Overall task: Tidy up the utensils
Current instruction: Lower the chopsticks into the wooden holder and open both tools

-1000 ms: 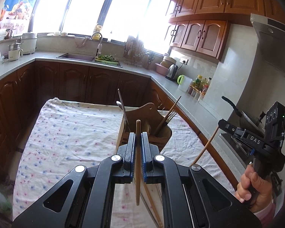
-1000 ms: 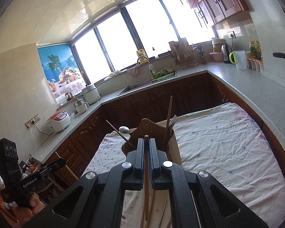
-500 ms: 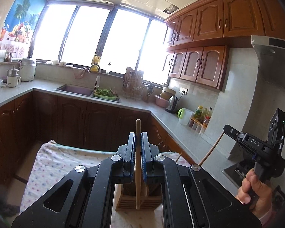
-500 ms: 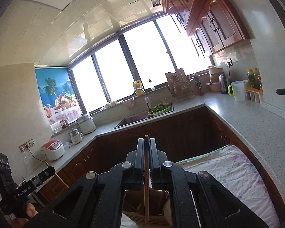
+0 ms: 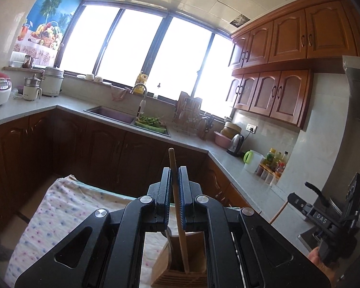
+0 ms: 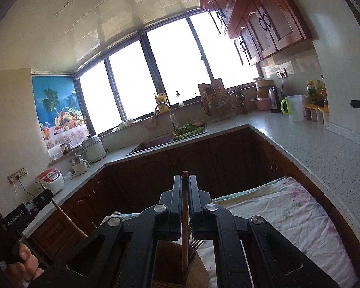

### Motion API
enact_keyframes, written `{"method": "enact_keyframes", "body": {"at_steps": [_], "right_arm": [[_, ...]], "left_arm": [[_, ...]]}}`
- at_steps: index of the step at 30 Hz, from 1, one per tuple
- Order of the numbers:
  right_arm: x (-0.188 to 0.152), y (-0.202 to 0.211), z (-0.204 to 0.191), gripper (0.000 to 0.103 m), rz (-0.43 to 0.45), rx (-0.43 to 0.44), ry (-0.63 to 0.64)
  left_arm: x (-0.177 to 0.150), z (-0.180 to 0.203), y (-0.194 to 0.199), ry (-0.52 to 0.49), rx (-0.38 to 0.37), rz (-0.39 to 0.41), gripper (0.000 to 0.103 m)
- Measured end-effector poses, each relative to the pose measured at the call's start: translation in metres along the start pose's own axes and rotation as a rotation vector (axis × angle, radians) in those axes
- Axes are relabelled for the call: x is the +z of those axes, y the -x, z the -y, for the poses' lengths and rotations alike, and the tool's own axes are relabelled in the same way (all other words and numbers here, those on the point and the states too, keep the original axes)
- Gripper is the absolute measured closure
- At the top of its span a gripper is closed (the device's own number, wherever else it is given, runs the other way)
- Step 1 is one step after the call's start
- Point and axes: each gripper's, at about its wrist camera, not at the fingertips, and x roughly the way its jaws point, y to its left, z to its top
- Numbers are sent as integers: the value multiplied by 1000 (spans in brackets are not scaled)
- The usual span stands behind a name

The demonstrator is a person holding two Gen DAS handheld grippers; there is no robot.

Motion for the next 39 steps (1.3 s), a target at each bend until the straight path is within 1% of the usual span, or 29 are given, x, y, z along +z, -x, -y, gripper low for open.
{"method": "enact_keyframes", "body": {"at_steps": [4, 6, 13, 17, 22, 23, 27, 31, 37, 38, 39], "right_arm": [[-3, -7, 4, 99, -14, 0, -14], [-2, -8, 4, 99, -15, 2, -14], [-4, -16, 5, 99, -30, 9, -15], [-12, -21, 5, 99, -55, 14, -16], [-29, -32, 8, 99, -112, 19, -25], [-31, -31, 9, 98, -102, 16, -24], [-30, -32, 12, 99, -113, 13, -29], [-30, -32, 13, 98, -121, 10, -30], [-30, -33, 15, 98, -130, 14, -39], [-30, -33, 16, 94, -137, 19, -44], [-30, -33, 17, 92, -140, 23, -52]], "left_arm": [[4, -7, -7, 32, -4, -8, 98], [4, -6, -12, 33, -4, -6, 98], [-5, -7, -25, 41, -1, -12, 99], [-20, -8, -32, 30, -1, -46, 98], [-43, -9, -42, 22, -6, -115, 98], [-47, -9, -44, 17, -8, -130, 98], [-63, -6, -55, -7, -3, -198, 97], [-66, -2, -54, -26, -3, -205, 97], [-63, -2, -56, -22, -3, -219, 97], [-62, -2, -56, -23, -1, -222, 97], [-62, -2, -56, -21, 1, -224, 96]]}}
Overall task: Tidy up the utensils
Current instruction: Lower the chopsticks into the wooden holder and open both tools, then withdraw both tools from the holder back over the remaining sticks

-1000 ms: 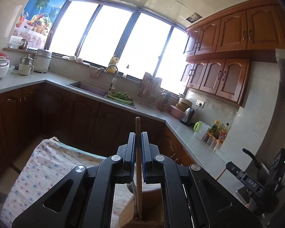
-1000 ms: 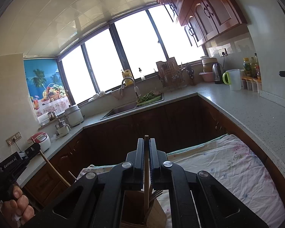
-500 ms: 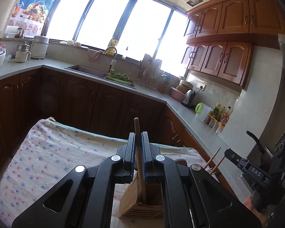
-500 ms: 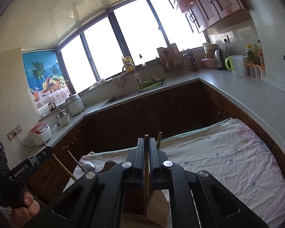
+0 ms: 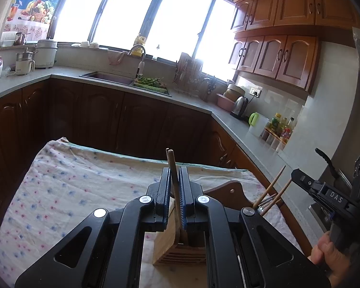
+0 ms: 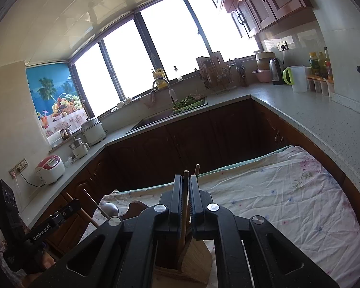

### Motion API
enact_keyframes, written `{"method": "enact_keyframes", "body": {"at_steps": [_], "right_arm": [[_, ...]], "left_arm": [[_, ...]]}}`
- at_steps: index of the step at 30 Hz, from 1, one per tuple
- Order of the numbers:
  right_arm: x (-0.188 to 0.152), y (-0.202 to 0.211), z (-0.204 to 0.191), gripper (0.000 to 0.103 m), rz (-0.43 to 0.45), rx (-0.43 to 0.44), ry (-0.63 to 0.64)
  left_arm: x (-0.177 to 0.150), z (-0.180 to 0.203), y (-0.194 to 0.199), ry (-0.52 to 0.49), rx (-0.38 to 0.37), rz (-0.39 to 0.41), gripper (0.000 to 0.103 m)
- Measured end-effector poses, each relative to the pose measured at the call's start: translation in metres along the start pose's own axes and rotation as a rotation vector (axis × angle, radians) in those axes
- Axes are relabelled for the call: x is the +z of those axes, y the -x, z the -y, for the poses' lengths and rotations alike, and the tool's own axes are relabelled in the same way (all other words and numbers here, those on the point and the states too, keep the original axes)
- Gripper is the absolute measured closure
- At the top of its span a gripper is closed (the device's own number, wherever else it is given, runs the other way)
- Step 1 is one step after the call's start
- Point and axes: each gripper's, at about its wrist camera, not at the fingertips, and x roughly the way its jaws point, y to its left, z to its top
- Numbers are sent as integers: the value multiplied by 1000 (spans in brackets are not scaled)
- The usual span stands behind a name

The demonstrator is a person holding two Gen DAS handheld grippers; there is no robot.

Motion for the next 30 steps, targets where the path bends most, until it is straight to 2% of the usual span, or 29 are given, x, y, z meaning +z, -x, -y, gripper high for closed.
{"method": "enact_keyframes", "body": {"at_steps": [1, 2, 3, 4, 5, 6, 7, 9, 10, 12, 21, 30], "right_arm": [[0, 1, 0, 91, -2, 4, -6], [0, 3, 1, 81, 1, 12, -11], [0, 6, 1, 65, 8, 22, -17], [0, 10, 1, 57, 18, 30, -23], [0, 15, 1, 41, 31, 37, -30], [0, 20, 2, 32, 44, 41, -33], [0, 25, 2, 29, 54, 43, -37], [-2, 34, 3, 14, 65, 50, -48], [-3, 38, 4, 11, 70, 50, -52], [-7, 48, 5, 4, 74, 44, -57], [-47, 78, 15, 2, 3, 12, -84], [-111, 104, 31, 2, -125, -46, -117]], "left_arm": [[0, 0, 1, 1, 1, -5, 92], [0, 0, 2, 3, 0, -7, 89], [0, -2, 4, 7, -1, -6, 79], [-1, -3, 7, 12, 0, -6, 64], [-2, -4, 11, 20, 4, -1, 56], [-3, -5, 16, 26, 11, 9, 44], [-4, -6, 21, 29, 17, 14, 39], [-8, -8, 28, 36, 24, 9, 34], [-10, -10, 32, 42, 29, 5, 29], [-16, -13, 39, 57, 40, -2, 25], [-57, -21, 69, 69, 70, -96, 25], [-111, -33, 96, 97, 110, -204, 25]]}}
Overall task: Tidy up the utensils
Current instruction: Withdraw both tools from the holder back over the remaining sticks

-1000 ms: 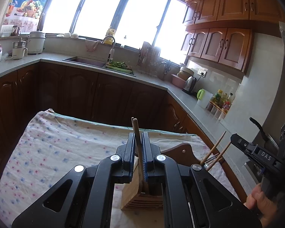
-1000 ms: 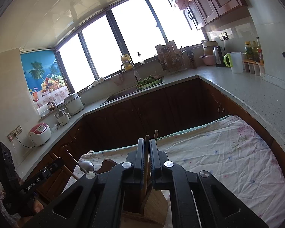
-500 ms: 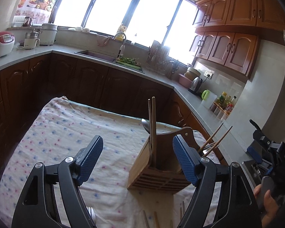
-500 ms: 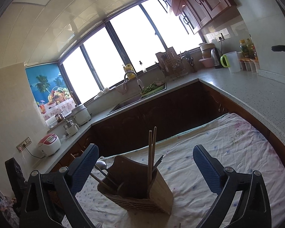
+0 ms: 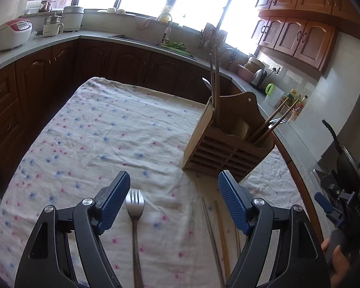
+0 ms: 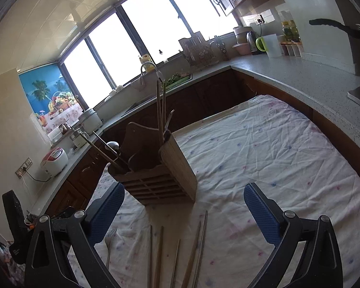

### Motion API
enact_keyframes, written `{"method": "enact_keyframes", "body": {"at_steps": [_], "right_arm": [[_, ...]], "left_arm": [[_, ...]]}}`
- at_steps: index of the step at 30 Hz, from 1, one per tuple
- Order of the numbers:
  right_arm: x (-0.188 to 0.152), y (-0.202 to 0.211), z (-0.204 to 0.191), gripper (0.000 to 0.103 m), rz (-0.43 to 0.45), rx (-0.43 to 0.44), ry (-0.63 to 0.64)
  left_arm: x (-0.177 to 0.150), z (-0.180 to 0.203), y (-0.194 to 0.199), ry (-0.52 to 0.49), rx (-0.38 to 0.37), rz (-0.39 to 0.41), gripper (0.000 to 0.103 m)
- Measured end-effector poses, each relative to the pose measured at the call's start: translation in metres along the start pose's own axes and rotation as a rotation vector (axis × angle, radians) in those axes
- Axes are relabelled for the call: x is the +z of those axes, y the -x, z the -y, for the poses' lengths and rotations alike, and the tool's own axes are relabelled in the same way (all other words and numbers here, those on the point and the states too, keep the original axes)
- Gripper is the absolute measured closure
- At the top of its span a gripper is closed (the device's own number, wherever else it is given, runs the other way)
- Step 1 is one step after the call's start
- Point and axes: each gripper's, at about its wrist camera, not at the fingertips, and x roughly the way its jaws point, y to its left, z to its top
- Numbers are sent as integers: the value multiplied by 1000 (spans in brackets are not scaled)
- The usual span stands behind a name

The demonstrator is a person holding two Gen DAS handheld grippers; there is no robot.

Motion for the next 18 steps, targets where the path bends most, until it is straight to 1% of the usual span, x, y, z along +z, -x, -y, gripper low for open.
{"method": "enact_keyframes", "body": {"at_steps": [7, 14, 18], "right_arm": [[-44, 10, 11, 2, -69, -43, 1], [-56, 12, 11, 3, -94, -51, 21], [-57, 10, 9, 4, -99, -50, 35]], "left_arm": [[-35, -6, 2, 25, 19, -62, 25], [-53, 2, -5, -3, 31, -119, 25], [-58, 9, -8, -26, 33, -134, 25]]}}
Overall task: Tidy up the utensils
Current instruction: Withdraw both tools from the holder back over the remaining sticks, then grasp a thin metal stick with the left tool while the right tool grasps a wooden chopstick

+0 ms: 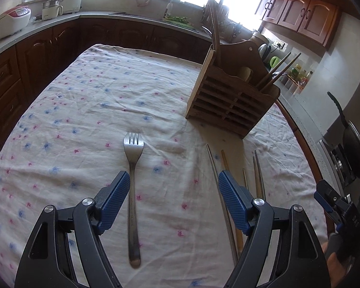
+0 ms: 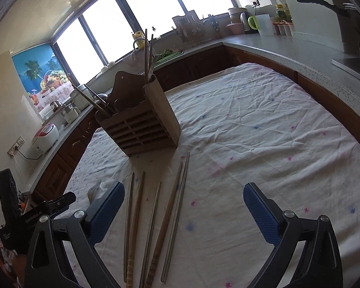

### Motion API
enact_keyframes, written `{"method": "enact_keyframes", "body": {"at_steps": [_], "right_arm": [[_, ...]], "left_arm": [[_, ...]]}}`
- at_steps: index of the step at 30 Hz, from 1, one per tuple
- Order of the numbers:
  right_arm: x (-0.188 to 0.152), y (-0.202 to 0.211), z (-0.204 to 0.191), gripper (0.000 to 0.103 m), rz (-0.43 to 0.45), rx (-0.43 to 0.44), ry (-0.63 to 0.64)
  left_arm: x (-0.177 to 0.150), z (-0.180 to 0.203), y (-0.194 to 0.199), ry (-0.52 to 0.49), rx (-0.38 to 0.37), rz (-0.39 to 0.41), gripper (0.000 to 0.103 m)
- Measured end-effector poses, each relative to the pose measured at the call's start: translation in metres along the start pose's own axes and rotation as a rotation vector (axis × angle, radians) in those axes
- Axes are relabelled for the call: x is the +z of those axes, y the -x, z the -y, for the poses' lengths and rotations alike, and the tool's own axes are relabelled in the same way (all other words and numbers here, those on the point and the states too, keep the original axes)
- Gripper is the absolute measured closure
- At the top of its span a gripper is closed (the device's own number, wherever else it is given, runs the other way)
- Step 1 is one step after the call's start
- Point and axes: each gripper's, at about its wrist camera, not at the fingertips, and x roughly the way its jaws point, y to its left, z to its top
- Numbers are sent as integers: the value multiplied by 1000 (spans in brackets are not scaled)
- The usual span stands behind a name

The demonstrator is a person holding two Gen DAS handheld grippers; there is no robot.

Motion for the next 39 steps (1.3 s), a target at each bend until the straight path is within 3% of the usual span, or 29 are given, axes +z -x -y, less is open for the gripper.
{"method": "enact_keyframes", "body": {"at_steps": [4, 11, 16, 21, 34, 39], "right_arm": [[1, -4, -3, 12, -8, -4, 16], [4, -22, -2, 44, -54, -2, 21], [6, -34, -6, 55, -79, 9, 31], [9, -52, -7, 70, -123, 15, 31], [20, -99, -12, 83, -209, 14, 61], [19, -115, -19, 87, -253, 29, 82]], "left_arm": [[1, 4, -4, -10, 6, -9, 25], [4, 6, -18, -17, 9, -42, 26], [7, 13, -29, -34, 3, -64, 26], [12, 20, -41, -54, -6, -87, 33], [26, 36, -78, -112, -14, -156, 50], [27, 43, -90, -141, -16, -178, 51]]}}
